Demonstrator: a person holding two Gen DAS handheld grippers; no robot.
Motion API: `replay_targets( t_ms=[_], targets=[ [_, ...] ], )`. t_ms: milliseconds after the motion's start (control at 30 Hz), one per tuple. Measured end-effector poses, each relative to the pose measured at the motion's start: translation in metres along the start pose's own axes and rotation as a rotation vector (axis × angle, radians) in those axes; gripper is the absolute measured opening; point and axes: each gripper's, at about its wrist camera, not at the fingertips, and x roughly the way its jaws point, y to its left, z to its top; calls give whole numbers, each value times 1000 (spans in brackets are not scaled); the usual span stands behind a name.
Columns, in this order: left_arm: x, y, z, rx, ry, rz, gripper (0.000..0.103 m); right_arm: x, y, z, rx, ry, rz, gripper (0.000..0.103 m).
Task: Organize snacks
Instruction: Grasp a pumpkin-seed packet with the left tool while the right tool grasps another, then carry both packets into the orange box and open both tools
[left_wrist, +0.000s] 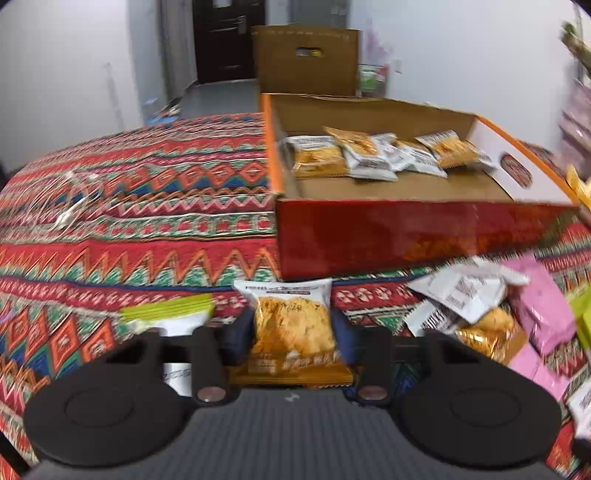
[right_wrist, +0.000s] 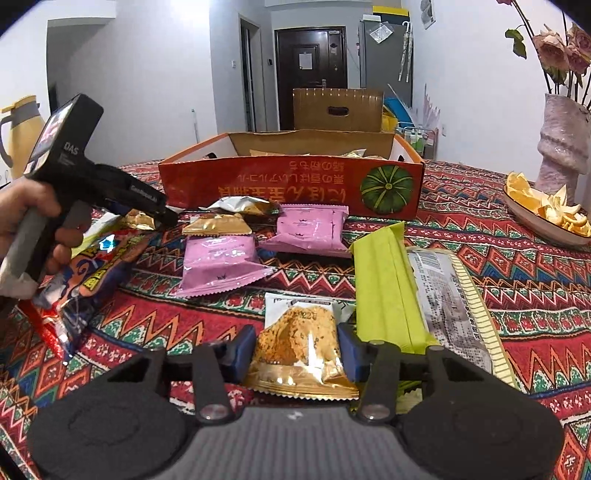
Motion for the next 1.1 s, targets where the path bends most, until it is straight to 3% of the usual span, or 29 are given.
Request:
replay_targets(
  t_ms=[200,400,500,600,733,967,1100],
  targets=[
    [-73,-2,-18,-49,-117,-23,41,-20,3,-8,3,-8,66,42],
    [-167,-26,-97,-72,-220,-164,42,-72,12,-25,-20,-30,100,42],
    [-193,-37,-131,-100,-219,-211,42,-98,12,-32,-24,-50,93,42],
    [-207,-45,-155,-117,-196,-245,42,-118,12,-36,-22,-73,86,42],
    [-219,-54,-172,-90,-200,-233,42,-136,12,-41,-20,-99,84,42],
    [-222,-55,-169,-91,-219,-239,42,-144,9,-39,-2,-128,94,42],
    [-217,-56,-150,-75,-241,-237,42,-137,2,-29,8,-135,101,42]
  ],
)
